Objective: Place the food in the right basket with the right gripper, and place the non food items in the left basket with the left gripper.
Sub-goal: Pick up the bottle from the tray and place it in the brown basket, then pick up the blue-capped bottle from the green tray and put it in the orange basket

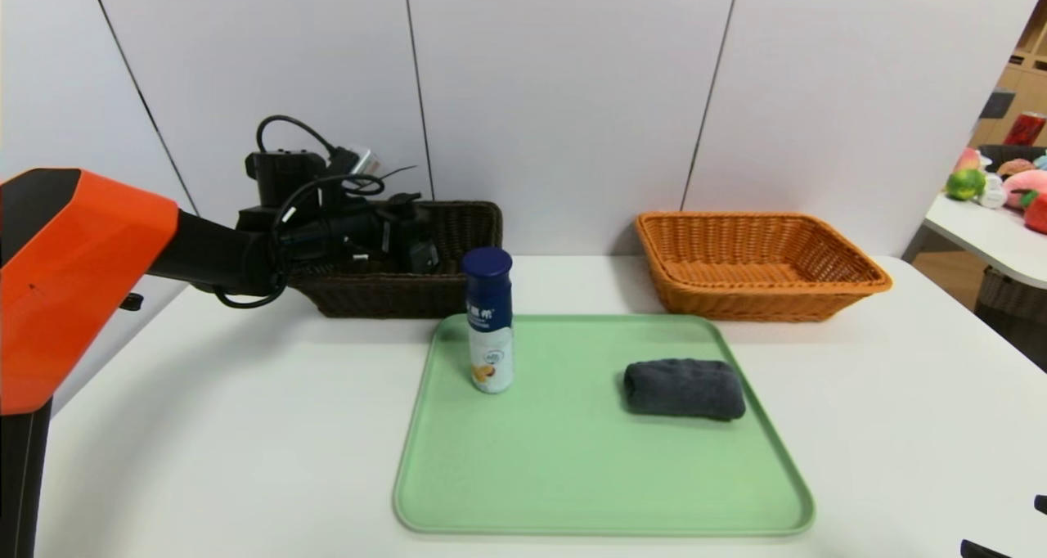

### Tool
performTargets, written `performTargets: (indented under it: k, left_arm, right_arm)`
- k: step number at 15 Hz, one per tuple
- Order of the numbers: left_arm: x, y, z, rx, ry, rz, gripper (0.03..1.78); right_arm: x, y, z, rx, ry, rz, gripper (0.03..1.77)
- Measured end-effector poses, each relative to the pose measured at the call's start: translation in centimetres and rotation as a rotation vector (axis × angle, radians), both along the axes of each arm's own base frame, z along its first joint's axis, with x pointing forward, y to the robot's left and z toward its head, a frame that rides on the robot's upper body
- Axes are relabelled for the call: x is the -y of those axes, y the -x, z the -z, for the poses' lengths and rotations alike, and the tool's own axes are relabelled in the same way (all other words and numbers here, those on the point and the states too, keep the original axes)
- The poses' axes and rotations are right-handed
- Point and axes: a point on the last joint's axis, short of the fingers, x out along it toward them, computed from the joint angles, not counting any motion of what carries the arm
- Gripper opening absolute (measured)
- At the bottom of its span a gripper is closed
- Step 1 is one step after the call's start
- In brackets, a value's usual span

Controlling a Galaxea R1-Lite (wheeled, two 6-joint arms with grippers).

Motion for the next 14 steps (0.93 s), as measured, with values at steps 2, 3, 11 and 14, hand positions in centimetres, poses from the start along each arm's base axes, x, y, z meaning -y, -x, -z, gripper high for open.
performTargets:
  k: [2, 3, 11, 14]
  left_arm:
    - [0.0, 0.1, -0.3, 0.006, 0.001, 0.000, 1.29]
    - [0.0, 0.3, -0.7, 0.014, 0.002, 0.000, 1.34]
    - [-0.5, 5.2, -7.5, 0.052, 0.009, 0.006, 1.57]
    - [-0.7, 7.9, -9.4, 0.039, 0.007, 0.010, 1.62]
  right_arm:
    - [0.0, 0.0, -0.1, 0.003, 0.000, 0.000, 1.70]
    - [0.0, 0.0, -0.1, 0.003, 0.000, 0.000, 1.70]
    - [0.0, 0.1, -0.1, 0.006, -0.003, 0.000, 1.70]
    - [0.0, 0.0, 0.1, -0.002, -0.006, -0.001, 1.70]
